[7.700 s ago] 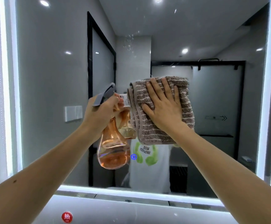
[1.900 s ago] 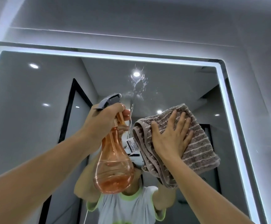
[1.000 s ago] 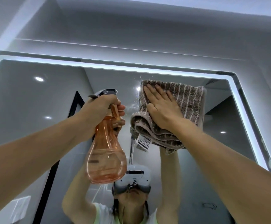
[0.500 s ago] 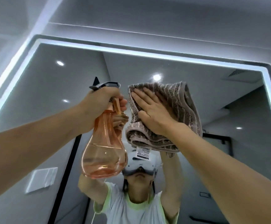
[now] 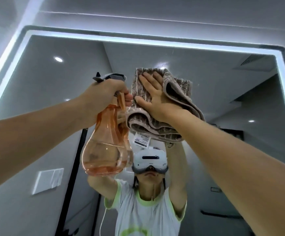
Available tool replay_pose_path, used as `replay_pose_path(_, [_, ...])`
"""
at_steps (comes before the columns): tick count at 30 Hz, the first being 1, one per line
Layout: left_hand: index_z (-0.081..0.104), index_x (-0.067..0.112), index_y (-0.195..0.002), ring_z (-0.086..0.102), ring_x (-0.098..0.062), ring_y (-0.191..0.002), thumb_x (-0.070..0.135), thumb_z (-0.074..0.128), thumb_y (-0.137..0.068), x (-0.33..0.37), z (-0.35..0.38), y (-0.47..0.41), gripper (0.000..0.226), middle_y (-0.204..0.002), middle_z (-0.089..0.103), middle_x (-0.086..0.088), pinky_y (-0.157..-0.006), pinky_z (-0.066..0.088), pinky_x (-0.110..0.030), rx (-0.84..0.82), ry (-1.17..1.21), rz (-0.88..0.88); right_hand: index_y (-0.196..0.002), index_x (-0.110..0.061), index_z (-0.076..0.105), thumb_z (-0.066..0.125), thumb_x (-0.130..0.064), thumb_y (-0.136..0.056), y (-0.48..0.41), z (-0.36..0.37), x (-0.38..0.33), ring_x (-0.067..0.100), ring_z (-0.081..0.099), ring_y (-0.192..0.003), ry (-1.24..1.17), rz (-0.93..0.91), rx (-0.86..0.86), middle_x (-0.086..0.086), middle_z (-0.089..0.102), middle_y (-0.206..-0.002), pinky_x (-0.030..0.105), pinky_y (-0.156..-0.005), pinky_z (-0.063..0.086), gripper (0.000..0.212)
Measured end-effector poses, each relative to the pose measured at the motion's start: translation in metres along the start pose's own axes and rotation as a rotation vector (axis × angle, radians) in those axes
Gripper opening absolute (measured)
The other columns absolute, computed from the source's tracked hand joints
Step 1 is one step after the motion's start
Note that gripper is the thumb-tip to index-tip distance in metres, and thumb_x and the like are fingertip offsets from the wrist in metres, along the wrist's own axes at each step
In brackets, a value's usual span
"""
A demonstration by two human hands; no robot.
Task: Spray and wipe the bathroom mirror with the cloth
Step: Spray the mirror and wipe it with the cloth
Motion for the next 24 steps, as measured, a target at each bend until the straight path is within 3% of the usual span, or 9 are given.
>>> replay_pose_path(3, [0.060, 0.006, -0.075, 0.065, -0.015, -0.061, 0.010, 0.051, -0.079, 0.001, 0.018, -0.002, 0.011, -0.054, 0.068, 0.001, -0.067, 0.057, -0.028, -0.007, 0.042, 0.013, -0.146, -0.023, 0.015, 0.045, -0.043, -0.092, -0.011, -0.015, 0.016, 0.014, -0.007, -0.141, -0.063, 0.052, 0.070, -0.006, 0.007, -0.155, 0.031, -0.112, -0.010, 0.065])
replay_pose_path(8, [0.059, 0.009, -0.073, 0.064, -0.018, -0.071, 0.012, 0.052, -0.077, 0.007, 0.033, -0.003, 0.008, -0.060, 0.067, 0.001, -0.078, 0.056, -0.032, 0.020, 0.040, 0.050, -0.147, -0.021, 0.011, 0.040, -0.044, -0.094, -0.009, -0.027, 0.031, 0.018, -0.017, -0.140, -0.052, 0.108, 0.072, -0.006, 0.001, -0.156, 0.025, -0.107, -0.015, 0.065])
replay_pose_path(12, [0.059, 0.007, -0.076, 0.064, -0.021, -0.077, 0.011, 0.051, -0.078, 0.014, 0.048, 0.002, 0.008, -0.071, 0.066, -0.005, -0.083, 0.054, -0.035, 0.008, -0.002, 0.073, -0.147, -0.021, 0.005, 0.032, -0.049, -0.095, 0.007, -0.042, 0.050, 0.019, -0.020, -0.139, 0.092, 0.149, 0.072, -0.004, -0.003, -0.156, 0.030, -0.109, -0.017, 0.065])
replay_pose_path(16, [0.058, 0.006, -0.078, 0.063, -0.021, -0.082, 0.011, 0.050, -0.079, 0.010, 0.064, 0.008, 0.009, -0.076, 0.065, -0.007, -0.087, 0.053, -0.036, 0.015, -0.023, 0.043, -0.146, -0.029, -0.001, 0.024, -0.058, -0.092, 0.029, -0.048, 0.077, 0.016, -0.018, -0.140, 0.184, 0.215, 0.040, -0.011, -0.006, -0.155, 0.043, -0.115, -0.005, 0.066])
replay_pose_path(20, [0.059, 0.006, -0.077, 0.063, -0.018, -0.076, 0.012, 0.050, -0.082, 0.000, 0.088, 0.015, 0.011, -0.078, 0.064, -0.006, -0.078, 0.055, -0.030, 0.006, -0.038, -0.001, -0.145, -0.034, -0.002, 0.018, -0.064, -0.090, 0.051, -0.055, 0.101, 0.014, -0.016, -0.140, 0.298, 0.250, 0.051, -0.013, -0.007, -0.155, 0.049, -0.107, -0.018, 0.066])
replay_pose_path(24, [0.058, 0.007, -0.079, 0.064, -0.018, -0.073, 0.012, 0.050, -0.081, -0.002, 0.114, 0.024, 0.010, -0.075, 0.065, -0.006, -0.072, 0.057, -0.029, -0.042, -0.015, -0.007, -0.145, -0.036, -0.004, 0.017, -0.066, -0.088, 0.078, -0.058, 0.114, 0.016, -0.017, -0.140, 0.307, 0.275, 0.049, -0.011, -0.009, -0.155, 0.054, -0.105, -0.020, 0.067])
Point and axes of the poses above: each hand's wrist, its own y-axis away from the middle knuckle, its own z-axis out of the palm, x = y × z, the point moved 8 cm from there along -y, towards the middle knuckle
